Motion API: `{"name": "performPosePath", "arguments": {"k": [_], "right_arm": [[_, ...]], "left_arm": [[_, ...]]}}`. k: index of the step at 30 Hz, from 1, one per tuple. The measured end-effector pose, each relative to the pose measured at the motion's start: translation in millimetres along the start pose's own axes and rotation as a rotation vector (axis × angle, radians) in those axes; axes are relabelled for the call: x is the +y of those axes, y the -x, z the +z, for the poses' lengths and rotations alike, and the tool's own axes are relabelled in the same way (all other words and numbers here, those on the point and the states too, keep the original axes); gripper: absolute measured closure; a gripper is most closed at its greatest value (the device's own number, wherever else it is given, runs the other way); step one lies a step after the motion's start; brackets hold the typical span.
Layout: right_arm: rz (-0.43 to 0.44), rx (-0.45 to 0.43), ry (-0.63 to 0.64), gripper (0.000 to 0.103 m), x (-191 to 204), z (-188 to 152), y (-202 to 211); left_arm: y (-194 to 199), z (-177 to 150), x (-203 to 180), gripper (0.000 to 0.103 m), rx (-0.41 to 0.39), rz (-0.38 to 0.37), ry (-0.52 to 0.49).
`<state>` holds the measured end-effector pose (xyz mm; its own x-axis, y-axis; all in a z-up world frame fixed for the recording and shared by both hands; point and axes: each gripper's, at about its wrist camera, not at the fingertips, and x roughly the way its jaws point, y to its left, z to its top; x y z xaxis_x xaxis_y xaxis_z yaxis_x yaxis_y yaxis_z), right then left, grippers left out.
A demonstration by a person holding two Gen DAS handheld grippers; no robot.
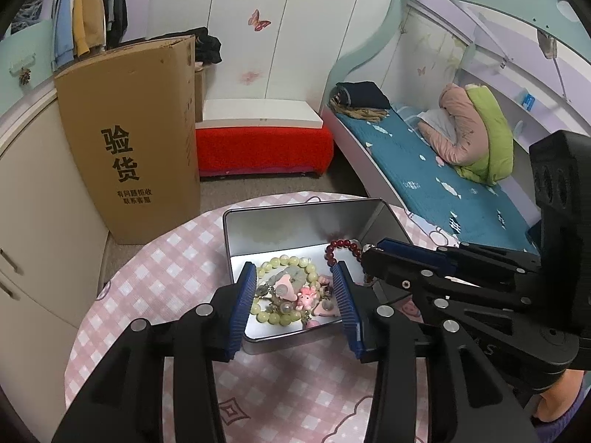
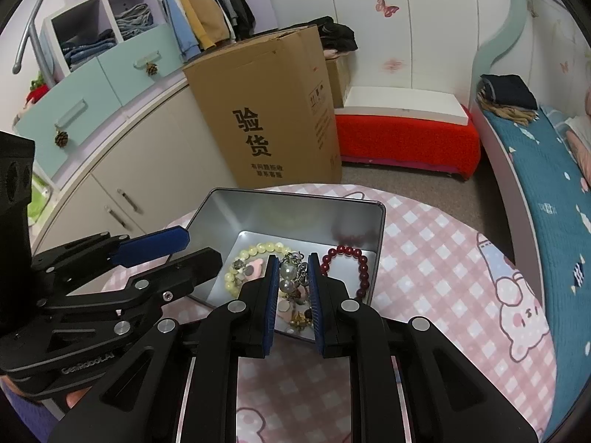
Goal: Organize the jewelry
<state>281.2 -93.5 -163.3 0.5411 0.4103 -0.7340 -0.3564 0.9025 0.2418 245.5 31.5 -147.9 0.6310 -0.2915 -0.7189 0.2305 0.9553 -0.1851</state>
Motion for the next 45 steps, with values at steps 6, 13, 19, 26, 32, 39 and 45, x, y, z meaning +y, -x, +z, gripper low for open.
{"name": "performPosePath", "arguments": {"k": [6, 13, 19, 26, 32, 39, 45], "right_arm": [[0.0, -0.004, -0.007, 0.087, -1, -1, 1], [-0.009, -0.037, -0.008, 0.084, 0, -2, 14], [-0.044, -0.088, -0.017, 0.054, 0, -4, 36], [-0.089, -0.149, -0.01, 0.038, 8, -14, 79], [-0.112, -0.211, 0.008, 0.03, 24, -30, 124], [-0.169, -0.277, 0.068, 0.03, 52, -56, 168], [-0.172, -0.324, 0.085, 0.024, 70, -70, 201]], "left_arm": [[6, 1, 0, 0.062, -0.01, 0.001, 0.003], [14, 0, 1, 0.05, -0.03, 0.01, 0.014], [30, -1, 0, 0.041, -0.06, 0.016, 0.032], [68, -9, -4, 0.021, -0.148, 0.082, 0.039], [103, -25, -16, 0.021, -0.181, 0.155, 0.033], [137, -45, -33, 0.02, -0.239, 0.153, 0.034], [166, -52, -53, 0.015, -0.285, 0.175, -0.019]]}}
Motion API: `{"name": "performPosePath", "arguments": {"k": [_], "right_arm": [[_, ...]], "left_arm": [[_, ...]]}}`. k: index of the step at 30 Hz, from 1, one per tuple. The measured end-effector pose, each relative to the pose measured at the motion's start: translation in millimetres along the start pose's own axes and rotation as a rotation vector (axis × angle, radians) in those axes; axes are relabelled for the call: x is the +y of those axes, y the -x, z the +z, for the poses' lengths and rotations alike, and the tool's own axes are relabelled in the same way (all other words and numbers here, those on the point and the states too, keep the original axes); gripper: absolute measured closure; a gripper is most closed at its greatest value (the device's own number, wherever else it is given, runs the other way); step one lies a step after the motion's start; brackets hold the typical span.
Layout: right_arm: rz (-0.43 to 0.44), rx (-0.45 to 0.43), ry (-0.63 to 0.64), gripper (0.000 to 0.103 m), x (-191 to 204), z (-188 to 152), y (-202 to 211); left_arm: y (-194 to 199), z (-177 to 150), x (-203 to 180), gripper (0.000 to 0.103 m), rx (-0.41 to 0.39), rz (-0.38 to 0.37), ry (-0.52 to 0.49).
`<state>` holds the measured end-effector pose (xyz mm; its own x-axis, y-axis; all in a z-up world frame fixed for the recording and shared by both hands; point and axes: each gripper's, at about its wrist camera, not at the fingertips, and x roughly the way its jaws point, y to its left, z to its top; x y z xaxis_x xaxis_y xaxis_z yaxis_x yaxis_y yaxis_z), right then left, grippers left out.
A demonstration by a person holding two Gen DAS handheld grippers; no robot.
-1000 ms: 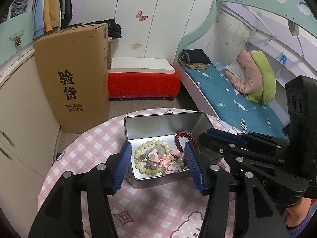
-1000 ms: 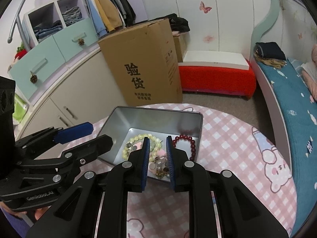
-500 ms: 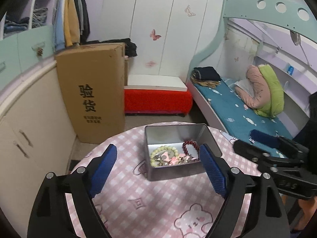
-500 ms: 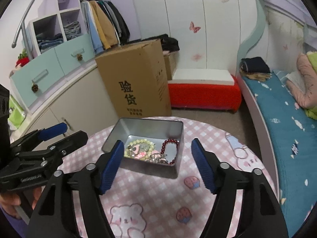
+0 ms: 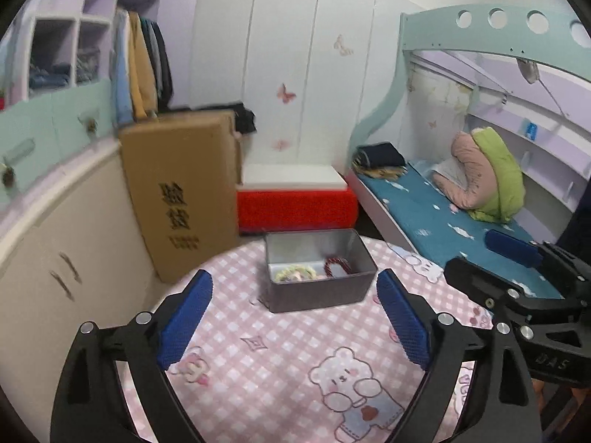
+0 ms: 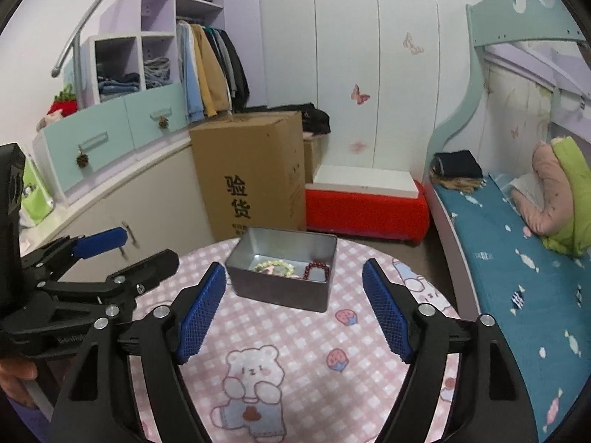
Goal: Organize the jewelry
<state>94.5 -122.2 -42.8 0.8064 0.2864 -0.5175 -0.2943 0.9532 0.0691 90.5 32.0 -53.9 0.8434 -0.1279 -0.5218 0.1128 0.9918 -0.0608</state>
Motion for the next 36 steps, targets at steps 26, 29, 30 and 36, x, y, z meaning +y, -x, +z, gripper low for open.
{"name": "performPosePath", "arguments": {"k": [26, 29, 30, 36], "right_arm": [[-0.063, -0.212, 0.032, 0.023, 15, 0, 111], [-0.065, -0.22, 0.024, 0.022, 12, -3, 116], [-0.065, -0.222, 0.022, 0.022, 11, -3, 118], [-0.077, -0.234, 0.022, 0.022, 10, -3, 122]], "left_arm": [[109, 0, -41, 0.015, -0.325, 0.133, -0.06], [117, -3, -47, 0.014, -0.356, 0.149, -0.07], [117, -1, -49, 0.014, -0.361, 0.153, -0.076], [121, -2, -52, 0.014, -0.378, 0.158, -0.084]]}}
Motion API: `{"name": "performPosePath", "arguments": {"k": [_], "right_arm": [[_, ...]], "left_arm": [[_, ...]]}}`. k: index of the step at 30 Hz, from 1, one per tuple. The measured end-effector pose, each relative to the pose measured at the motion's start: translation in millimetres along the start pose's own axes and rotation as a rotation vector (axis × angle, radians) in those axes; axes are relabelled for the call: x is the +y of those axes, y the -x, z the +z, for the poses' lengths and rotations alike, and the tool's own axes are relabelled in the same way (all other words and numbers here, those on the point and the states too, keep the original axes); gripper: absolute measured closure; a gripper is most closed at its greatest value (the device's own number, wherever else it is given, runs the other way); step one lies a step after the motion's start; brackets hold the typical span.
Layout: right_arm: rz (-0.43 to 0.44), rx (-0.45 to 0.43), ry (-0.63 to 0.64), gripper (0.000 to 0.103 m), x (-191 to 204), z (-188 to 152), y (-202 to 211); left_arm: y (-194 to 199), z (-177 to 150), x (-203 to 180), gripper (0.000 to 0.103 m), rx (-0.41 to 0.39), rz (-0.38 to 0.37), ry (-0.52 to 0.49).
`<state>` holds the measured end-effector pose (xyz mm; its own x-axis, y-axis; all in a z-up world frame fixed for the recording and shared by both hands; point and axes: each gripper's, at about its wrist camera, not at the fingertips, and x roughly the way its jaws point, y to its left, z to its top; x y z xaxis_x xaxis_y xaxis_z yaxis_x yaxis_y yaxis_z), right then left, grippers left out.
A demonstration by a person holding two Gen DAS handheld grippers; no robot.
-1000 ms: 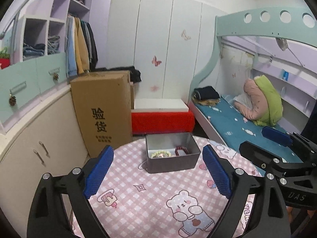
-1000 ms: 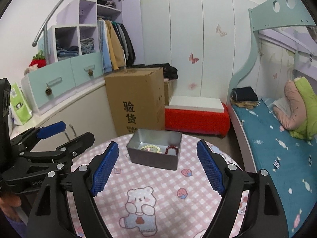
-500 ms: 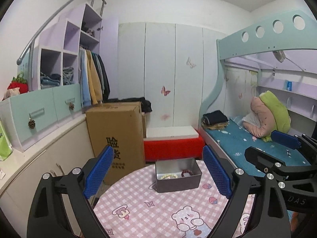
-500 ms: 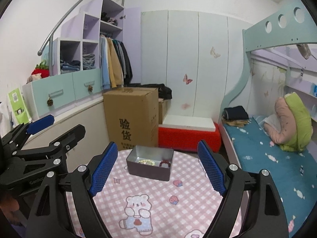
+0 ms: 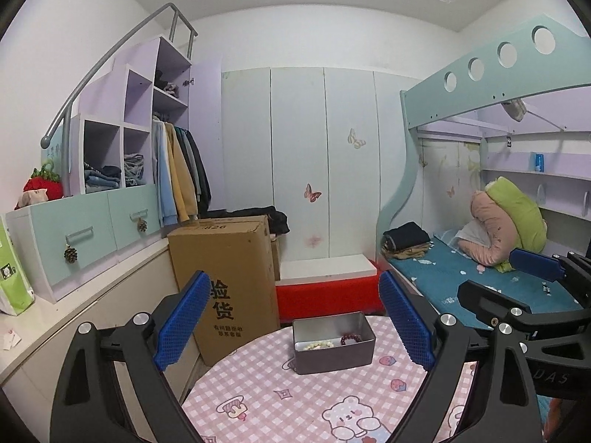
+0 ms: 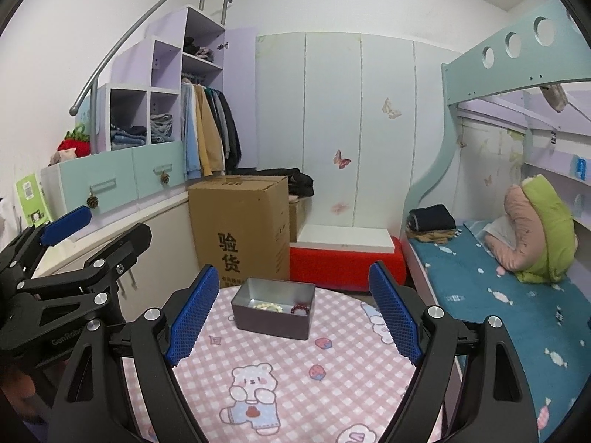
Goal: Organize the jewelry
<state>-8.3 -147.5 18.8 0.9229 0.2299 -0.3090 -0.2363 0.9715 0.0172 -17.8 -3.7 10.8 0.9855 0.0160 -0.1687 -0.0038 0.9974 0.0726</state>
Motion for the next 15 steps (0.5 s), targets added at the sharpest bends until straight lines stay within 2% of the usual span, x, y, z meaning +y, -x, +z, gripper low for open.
{"name": "performPosePath", "arguments": {"k": [15], "right_arm": [[-0.014, 0.0, -0.005, 0.022, -1.4, -1.3, 1.4]], "left_arm": [[-3.7, -2.9, 1.3, 0.013, 0.0, -0.023, 0.02]]}}
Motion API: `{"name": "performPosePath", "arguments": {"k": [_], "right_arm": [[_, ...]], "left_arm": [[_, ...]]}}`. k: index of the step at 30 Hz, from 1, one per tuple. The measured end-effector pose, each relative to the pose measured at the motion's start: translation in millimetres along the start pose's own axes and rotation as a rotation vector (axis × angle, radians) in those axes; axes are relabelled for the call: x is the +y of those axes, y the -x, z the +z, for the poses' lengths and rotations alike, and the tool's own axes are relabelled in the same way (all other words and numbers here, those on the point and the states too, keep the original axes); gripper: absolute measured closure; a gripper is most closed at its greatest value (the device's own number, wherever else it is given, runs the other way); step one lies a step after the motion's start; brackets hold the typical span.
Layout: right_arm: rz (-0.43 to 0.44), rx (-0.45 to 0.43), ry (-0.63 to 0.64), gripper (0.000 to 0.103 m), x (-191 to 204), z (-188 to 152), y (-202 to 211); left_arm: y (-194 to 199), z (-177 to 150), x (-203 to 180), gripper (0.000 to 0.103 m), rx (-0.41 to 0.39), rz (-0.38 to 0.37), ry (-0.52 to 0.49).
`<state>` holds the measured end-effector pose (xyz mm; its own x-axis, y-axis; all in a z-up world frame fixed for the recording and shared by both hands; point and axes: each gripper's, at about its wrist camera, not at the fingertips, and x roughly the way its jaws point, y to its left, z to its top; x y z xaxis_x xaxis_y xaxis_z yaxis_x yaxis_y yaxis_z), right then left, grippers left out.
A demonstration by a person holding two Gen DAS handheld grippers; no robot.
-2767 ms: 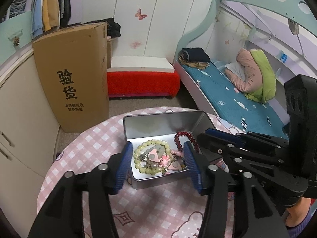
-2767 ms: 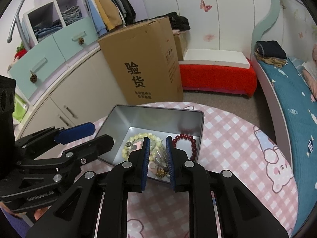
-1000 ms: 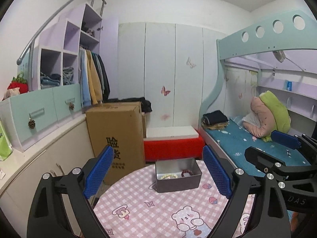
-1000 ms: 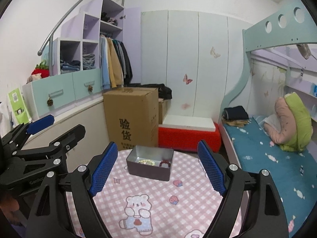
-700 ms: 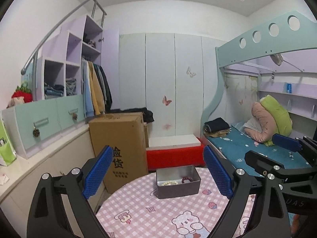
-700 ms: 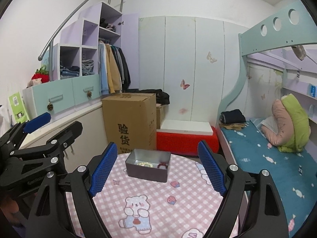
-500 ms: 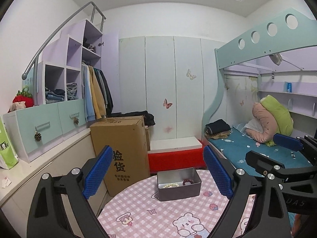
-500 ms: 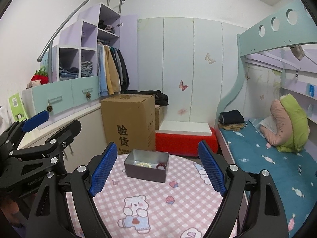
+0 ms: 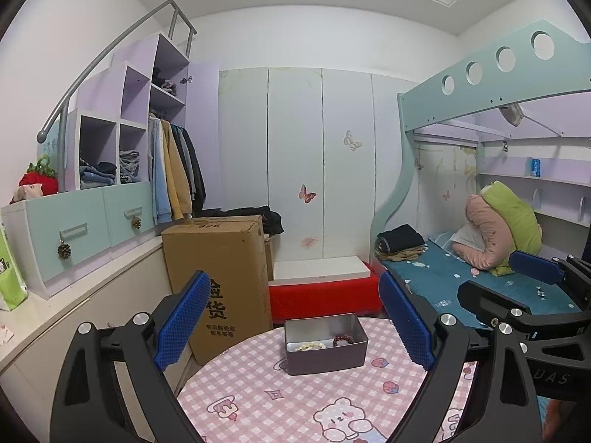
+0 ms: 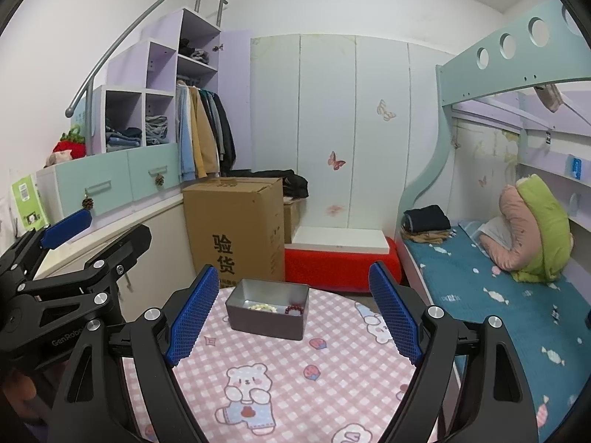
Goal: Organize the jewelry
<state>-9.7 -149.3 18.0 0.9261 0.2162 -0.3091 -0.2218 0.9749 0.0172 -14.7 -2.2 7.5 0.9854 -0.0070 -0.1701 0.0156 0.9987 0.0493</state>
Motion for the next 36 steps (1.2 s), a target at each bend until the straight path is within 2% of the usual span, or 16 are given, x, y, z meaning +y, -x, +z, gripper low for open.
{"name": "performPosePath", "arguments": {"k": [36], "right_arm": [[0.001, 0.004, -0.002, 0.022, -1.9, -1.8, -1.2]], "left_arm": [[-4.2, -1.1, 1.6, 0.014, -0.002, -0.001, 0.001]]}}
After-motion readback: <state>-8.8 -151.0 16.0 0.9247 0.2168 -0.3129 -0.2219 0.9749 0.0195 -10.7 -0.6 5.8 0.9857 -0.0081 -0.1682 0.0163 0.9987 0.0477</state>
